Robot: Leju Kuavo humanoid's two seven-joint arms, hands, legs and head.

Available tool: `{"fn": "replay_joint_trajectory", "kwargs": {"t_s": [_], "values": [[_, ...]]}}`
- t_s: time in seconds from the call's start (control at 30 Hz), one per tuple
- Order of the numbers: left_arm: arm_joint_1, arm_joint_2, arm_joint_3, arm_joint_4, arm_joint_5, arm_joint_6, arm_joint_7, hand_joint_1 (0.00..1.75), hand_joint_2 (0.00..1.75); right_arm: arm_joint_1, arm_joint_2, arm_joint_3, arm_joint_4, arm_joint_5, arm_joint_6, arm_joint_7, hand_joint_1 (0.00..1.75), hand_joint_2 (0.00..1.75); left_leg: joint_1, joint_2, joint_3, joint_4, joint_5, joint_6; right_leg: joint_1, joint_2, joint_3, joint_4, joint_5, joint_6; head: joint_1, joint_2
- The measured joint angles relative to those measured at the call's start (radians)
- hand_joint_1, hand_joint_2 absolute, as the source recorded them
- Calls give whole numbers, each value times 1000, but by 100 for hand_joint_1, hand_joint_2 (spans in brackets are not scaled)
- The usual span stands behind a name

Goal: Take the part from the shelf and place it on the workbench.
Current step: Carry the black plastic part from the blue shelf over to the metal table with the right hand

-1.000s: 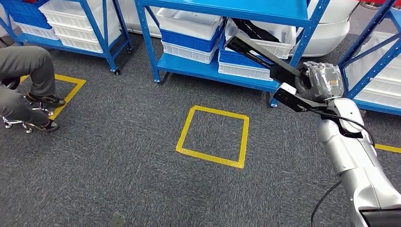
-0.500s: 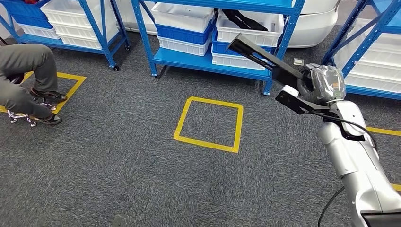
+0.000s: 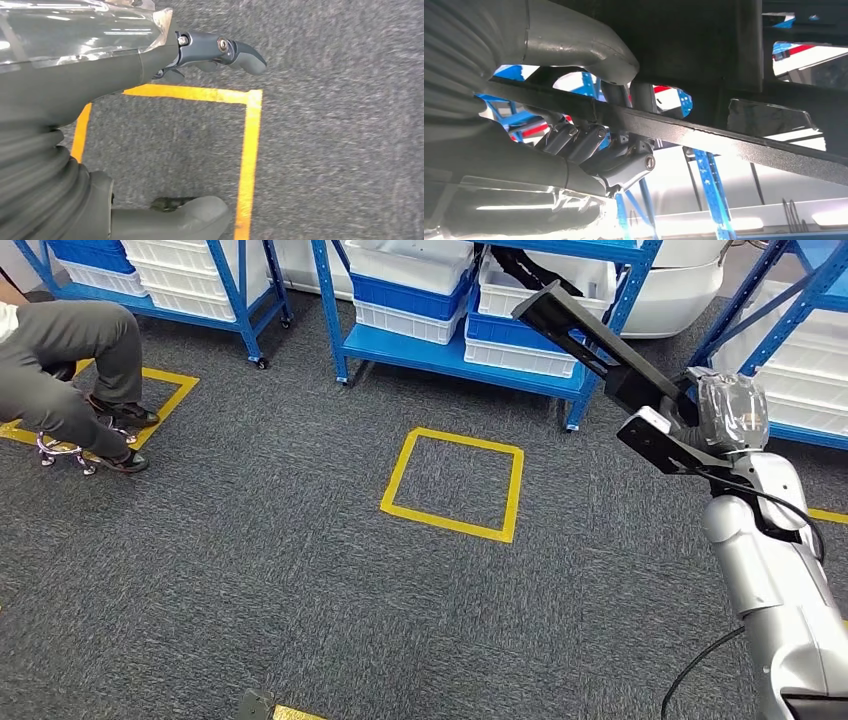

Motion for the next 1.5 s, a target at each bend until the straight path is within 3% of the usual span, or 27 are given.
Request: {"fn": "replay_joint_trajectory", "kwargs": {"t_s": [0.07, 0.1, 0.13, 0.2, 0.27, 0.33, 0.37, 0.4, 0.47, 0.5, 0.53, 0.6, 0.67, 0.73, 0.77, 0.87, 0.93, 1.0, 1.03, 1.07, 1.1, 1.17, 1.23, 1.3, 1.37, 1.43, 1.5], "values": [[0, -1, 0, 0, 2, 1, -1, 0, 175, 0, 3, -1, 0, 3, 0, -2, 175, 175, -1, 0, -38, 1, 29, -1, 4, 1, 18, 61, 6, 14, 0, 0], [1, -1, 1, 0, 3, 2, -3, 0, 175, 0, 6, -1, 0, 5, 0, -3, 175, 175, -2, 1, -57, 2, 45, -3, 6, 2, 50, 45, 28, 22, 0, 0], [1, -1, 1, 0, 4, 2, -4, 0, 175, -2, 10, -1, 0, 7, 0, -3, 175, 175, -2, 1, -74, 2, 60, -6, 7, 2, 97, -2, 44, 27, 0, 0], [1, -3, 1, 0, 6, 3, -8, 0, 175, -7, 18, -2, -2, 9, 0, -3, 175, 175, -5, 0, -100, 5, 88, -13, 15, 2, 217, -153, 30, 19, -1, 0], [3, -4, 1, 0, 8, 3, -9, 0, 175, -12, 23, -2, -5, 10, -1, -3, 175, 175, -6, 0, -112, 1, 118, -22, 25, 4, 272, -249, 4, 8, -1, 0], [7, -3, 1, 0, 10, 4, -10, 0, 175, -14, 28, -3, -6, 10, 0, -3, 175, 175, -5, -3, -118, -8, 137, -32, 20, 2, 256, -256, 19, 1, -1, 0], [9, -3, 1, 0, 10, 4, -9, 0, 175, -15, 31, -2, -6, 10, 0, -2, 175, 175, -3, -5, -124, 1, 119, -40, 14, -1, 249, -256, 32, -7, -1, 0], [11, -2, 1, 0, 10, 5, -9, 0, 175, -15, 34, -2, -6, 10, 0, -2, 175, 175, 1, -7, -134, 30, 77, -49, 8, -3, 239, -257, 48, -18, -4, 0], [13, -2, 1, 0, 11, 5, -9, 0, 175, -18, 40, -2, -6, 10, 0, -2, 175, 175, 14, -7, -159, 146, -39, -67, 7, -5, 211, -256, 79, -31, -7, 0], [13, -2, 1, 0, 11, 5, -9, 0, 175, -19, 42, -2, -6, 10, 0, -2, 175, 175, 21, -7, -168, 213, -77, -75, 7, -5, 194, -255, 95, -33, -8, 0], [13, -2, 1, 0, 11, 5, -9, 0, 175, -20, 43, -2, -6, 10, 0, -2, 175, 175, 27, -6, -169, 265, -90, -82, 8, -6, 176, -255, 110, -30, -8, 0], [13, -2, 1, 0, 11, 5, -9, 0, 175, -20, 44, -2, -6, 10, 0, -2, 175, 175, 41, -5, -130, 286, -58, -93, 6, -5, 138, -252, 138, -22, -9, 0], [12, -2, 1, 0, 11, 4, -10, 0, 175, -21, 44, -3, -6, 12, 0, -2, 175, 175, 52, -4, -26, 186, -43, -100, 3, -5, 103, -246, 162, -9, -9, 0], [10, -2, 1, 0, 12, 0, -18, 0, 175, -28, 44, -7, -9, 14, -1, 2, 175, 175, 49, -8, 65, 65, -78, -95, 2, -5, 81, -241, 179, 6, -7, 0], [9, -2, 1, 0, 12, -2, -24, 0, 175, -32, 44, -9, -11, 15, -1, 4, 175, 175, 42, -9, 82, 31, -93, -87, 2, -5, 75, -241, 187, 15, -6, 0], [13, -1, 1, 0, 12, -2, -34, 0, 175, -34, 46, -11, -11, 18, 1, 8, 175, 175, 24, -3, 72, 11, -71, -51, -3, -7, 60, -241, 205, 36, -6, 0], [16, 1, 2, 0, 13, 0, -35, 0, 175, -32, 45, -11, -11, 24, 3, 8, 175, 175, 22, 0, 54, 4, -44, -29, -7, -5, 24, -177, 158, 29, -3, 0], [18, 3, 3, 0, 13, 2, -37, 0, 175, -33, 44, -11, -11, 36, 3, 7, 175, 175, 19, -2, 25, 4, -21, -19, -7, -1, -26, -41, 76, 15, -1, 0], [20, 2, 3, 0, 13, 2, -38, 0, 175, -33, 44, -11, -11, 43, 2, 7, 175, 175, 17, -4, 10, 5, -10, -19, -5, 1, -39, 17, 47, 15, -1, 0], [23, 2, 3, 0, 13, 2, -39, 0, 175, -32, 44, -10, -11, 49, 2, 7, 175, 175, 16, -8, -4, 6, 0, -19, -4, 2, -34, 43, 32, 17, -1, 0], [25, 2, 4, 0, 13, 2, -40, 0, 175, -30, 45, -10, -11, 55, 1, 7, 175, 175, 15, -13, -17, 6, 11, -21, -3, 4, -7, 27, 29, 22, 0, 0], [28, 1, 5, 0, 14, 2, -41, 0, 175, -29, 44, -8, -12, 64, 1, 7, 175, 175, 14, -27, -38, 10, 29, -27, -3, 17, 97, -99, 45, 31, 0, 0], [29, 1, 6, 0, 14, 2, -42, 0, 175, -31, 42, -9, -13, 67, 0, 7, 175, 175, 11, -40, -55, 14, 43, -37, 4, 34, 171, -208, 57, 26, -1, 0], [31, 1, 6, 0, 14, 2, -42, 0, 175, -31, 41, -9, -15, 69, 0, 7, 175, 175, 8, -52, -65, 13, 56, -47, 13, 32, 182, -231, 64, 14, -2, 0], [36, 2, 6, 0, 14, 1, -42, 0, 175, -31, 41, -8, -15, 71, 0, 7, 175, 175, 10, -57, -71, 15, 62, -57, 4, 16, 181, -232, 76, 2, -2, 0], [38, 4, 6, 0, 14, 1, -42, 0, 175, -33, 41, -9, -16, 71, 1, 8, 175, 175, 14, -39, -95, 67, 23, -68, -6, 0, 181, -234, 86, -11, -5, 0], [38, 5, 6, 0, 14, 0, -43, 0, 175, -35, 37, -11, -18, 69, 2, 8, 175, 175, 21, -19, -144, 191, -50, -82, -4, -17, 178, -234, 90, -19, -7, 0]]}}
